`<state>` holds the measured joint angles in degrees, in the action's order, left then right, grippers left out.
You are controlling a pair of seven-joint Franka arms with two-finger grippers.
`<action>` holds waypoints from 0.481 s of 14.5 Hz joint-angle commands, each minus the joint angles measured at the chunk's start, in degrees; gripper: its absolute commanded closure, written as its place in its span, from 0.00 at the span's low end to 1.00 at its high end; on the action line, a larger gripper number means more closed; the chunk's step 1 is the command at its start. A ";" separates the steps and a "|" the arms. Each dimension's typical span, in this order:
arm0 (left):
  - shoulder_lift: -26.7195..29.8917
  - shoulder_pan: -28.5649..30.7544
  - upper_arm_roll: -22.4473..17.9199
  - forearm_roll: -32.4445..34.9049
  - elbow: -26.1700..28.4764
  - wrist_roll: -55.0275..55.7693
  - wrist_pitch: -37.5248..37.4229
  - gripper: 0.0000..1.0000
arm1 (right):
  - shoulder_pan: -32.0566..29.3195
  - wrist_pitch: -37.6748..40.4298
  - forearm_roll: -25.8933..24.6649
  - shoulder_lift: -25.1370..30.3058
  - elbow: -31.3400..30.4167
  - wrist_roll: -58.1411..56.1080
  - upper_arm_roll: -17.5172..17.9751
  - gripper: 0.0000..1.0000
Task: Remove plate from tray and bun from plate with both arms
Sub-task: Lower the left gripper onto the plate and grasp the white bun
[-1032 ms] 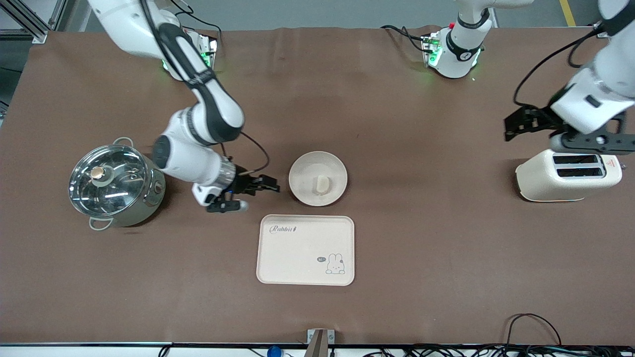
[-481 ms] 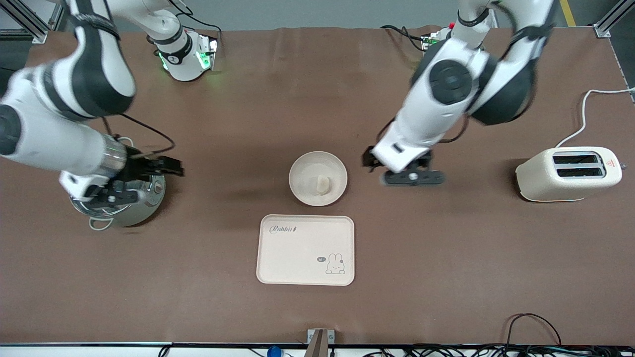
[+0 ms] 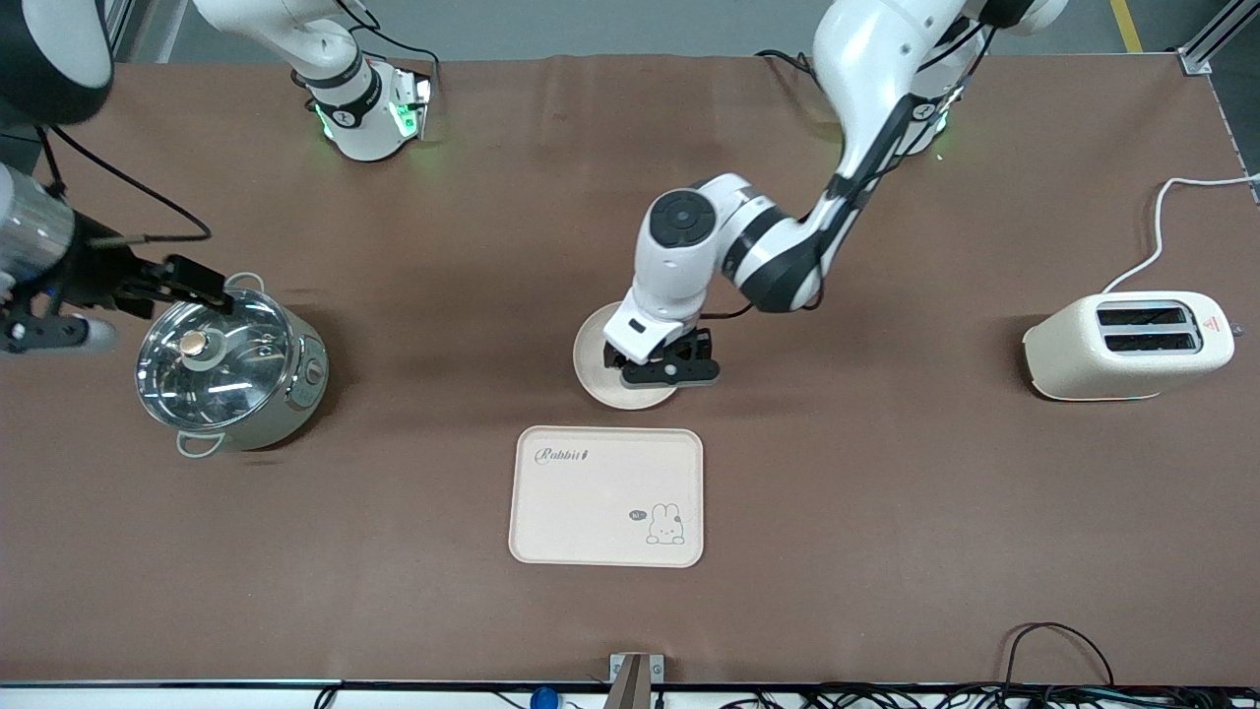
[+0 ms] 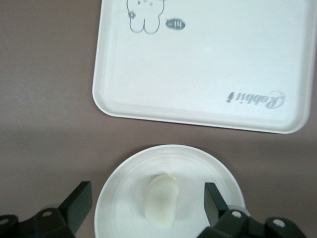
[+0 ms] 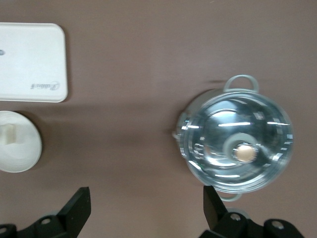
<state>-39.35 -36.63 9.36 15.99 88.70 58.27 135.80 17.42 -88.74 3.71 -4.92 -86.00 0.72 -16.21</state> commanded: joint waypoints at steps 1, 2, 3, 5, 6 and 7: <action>-3.53 -0.73 -0.22 7.46 -1.34 7.89 2.09 0.01 | -0.63 -1.60 -3.09 6.85 -6.19 0.68 0.31 0.00; -4.32 -1.34 -0.22 7.65 -1.34 9.65 2.71 0.01 | -2.37 -2.04 -3.00 7.90 -6.90 0.42 0.31 0.00; -4.68 -2.65 -0.22 7.39 -1.34 11.15 3.15 0.01 | -2.83 -2.31 -3.09 8.52 -7.51 0.16 0.31 0.00; -4.95 -2.84 -0.22 7.12 -1.25 12.13 3.15 0.01 | -4.40 -4.06 -3.09 9.49 -8.92 -0.46 0.22 0.00; -5.29 -3.01 -0.22 7.12 -1.16 13.00 3.24 0.01 | -4.85 -4.42 -3.00 9.49 -9.01 -1.24 0.22 0.00; -5.99 -3.62 -0.22 7.38 -1.16 14.23 3.50 0.02 | -5.29 -4.51 -3.00 9.49 -9.01 -1.51 0.22 0.00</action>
<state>-44.31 -39.33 9.45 22.12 88.47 70.05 139.25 13.24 -91.72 1.71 2.78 -92.44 0.03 -16.72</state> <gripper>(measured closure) 0.004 0.000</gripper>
